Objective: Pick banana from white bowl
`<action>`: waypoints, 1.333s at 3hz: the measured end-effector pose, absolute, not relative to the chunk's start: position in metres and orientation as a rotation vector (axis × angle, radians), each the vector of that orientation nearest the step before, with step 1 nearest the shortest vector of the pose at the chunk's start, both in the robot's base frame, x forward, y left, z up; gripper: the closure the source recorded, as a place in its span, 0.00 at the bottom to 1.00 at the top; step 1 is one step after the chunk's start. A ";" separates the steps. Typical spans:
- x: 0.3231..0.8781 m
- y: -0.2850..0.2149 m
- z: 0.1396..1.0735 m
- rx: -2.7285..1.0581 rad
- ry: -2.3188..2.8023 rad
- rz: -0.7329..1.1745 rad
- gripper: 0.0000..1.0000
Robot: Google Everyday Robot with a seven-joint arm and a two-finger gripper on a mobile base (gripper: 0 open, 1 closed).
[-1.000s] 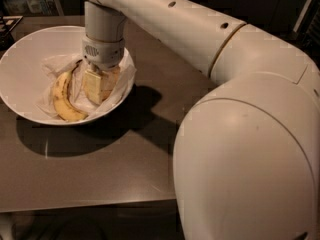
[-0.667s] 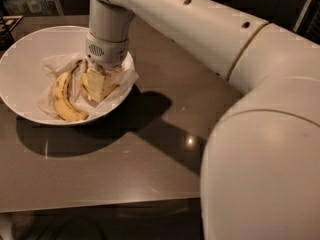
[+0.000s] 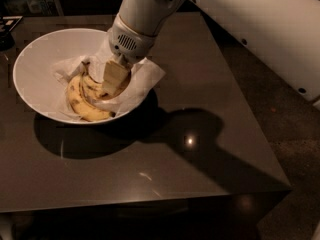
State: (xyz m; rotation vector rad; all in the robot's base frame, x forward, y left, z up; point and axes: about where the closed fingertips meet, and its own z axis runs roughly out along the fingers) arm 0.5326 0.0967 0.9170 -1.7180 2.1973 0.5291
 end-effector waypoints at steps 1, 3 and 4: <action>0.525 0.089 0.932 -1.739 2.106 0.583 1.00; 0.507 0.084 0.954 -1.824 1.944 0.644 1.00; 0.484 0.071 0.967 -1.897 1.799 0.705 1.00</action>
Offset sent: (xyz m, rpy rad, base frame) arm -0.0191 -0.0142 0.0374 0.1367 -0.0578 0.1388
